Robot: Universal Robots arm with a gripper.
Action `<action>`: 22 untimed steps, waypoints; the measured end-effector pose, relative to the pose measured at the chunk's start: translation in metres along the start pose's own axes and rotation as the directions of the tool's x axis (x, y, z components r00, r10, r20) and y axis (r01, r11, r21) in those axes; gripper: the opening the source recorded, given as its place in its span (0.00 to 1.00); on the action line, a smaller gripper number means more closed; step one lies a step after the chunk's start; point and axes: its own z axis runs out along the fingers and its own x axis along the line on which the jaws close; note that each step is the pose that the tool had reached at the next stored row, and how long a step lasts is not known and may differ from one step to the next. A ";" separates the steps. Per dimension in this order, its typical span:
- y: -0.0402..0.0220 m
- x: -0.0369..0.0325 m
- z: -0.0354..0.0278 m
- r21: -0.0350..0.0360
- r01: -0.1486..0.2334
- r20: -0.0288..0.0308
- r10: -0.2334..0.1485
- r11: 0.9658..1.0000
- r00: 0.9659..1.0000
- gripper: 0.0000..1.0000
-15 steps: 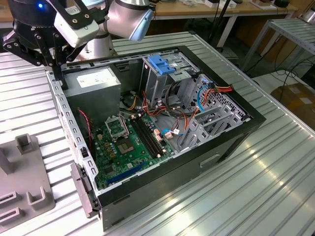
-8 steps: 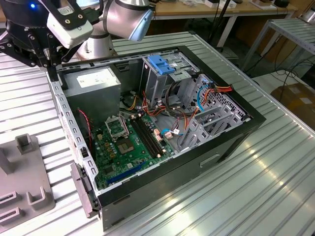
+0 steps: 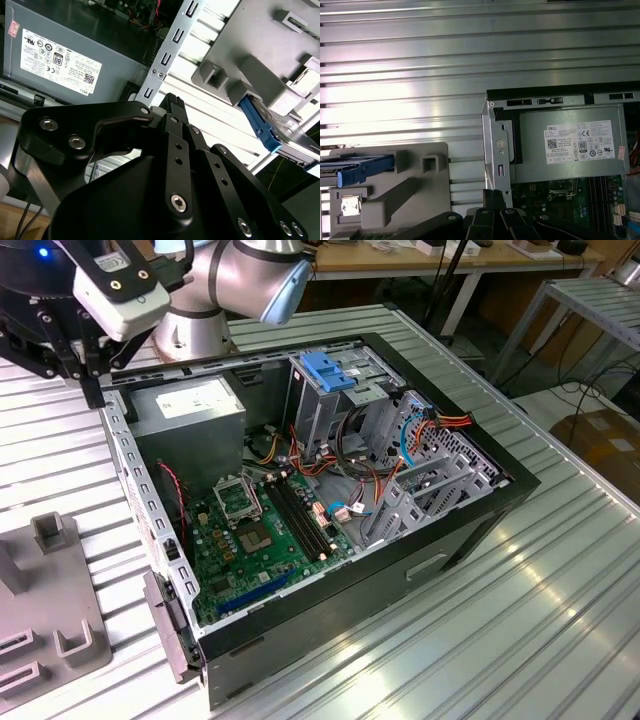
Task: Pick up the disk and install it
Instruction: 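Reach for the disk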
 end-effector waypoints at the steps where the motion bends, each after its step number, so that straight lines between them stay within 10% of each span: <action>1: -0.0001 0.0016 -0.0001 0.000 0.000 0.000 0.000 1.000 1.000 0.10; 22: -0.0022 0.0294 -0.0008 0.000 0.000 0.000 0.000 1.000 1.000 0.10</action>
